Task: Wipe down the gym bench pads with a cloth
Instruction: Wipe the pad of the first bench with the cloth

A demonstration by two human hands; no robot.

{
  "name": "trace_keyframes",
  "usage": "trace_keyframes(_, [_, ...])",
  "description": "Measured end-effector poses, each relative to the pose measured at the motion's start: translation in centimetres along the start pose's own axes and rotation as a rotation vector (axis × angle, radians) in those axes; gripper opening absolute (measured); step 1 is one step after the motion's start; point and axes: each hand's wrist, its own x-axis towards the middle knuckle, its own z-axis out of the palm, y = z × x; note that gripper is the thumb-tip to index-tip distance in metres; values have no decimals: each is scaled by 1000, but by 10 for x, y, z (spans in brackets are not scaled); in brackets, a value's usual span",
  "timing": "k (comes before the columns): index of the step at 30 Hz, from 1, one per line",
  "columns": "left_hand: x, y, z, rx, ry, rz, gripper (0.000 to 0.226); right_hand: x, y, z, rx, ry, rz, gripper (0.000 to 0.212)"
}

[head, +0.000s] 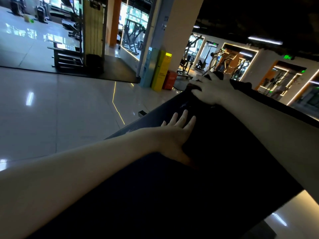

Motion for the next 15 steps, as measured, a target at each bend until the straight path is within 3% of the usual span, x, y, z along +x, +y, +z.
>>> trace_keyframes(7, [-20, 6, 13, 21, -48, -38, 127, -21, -52, 10, 30, -30, -244, 52])
trace_keyframes(15, [-29, 7, 14, -7, -91, -64, 129, -27, -57, 10, 23, -46, -290, 51])
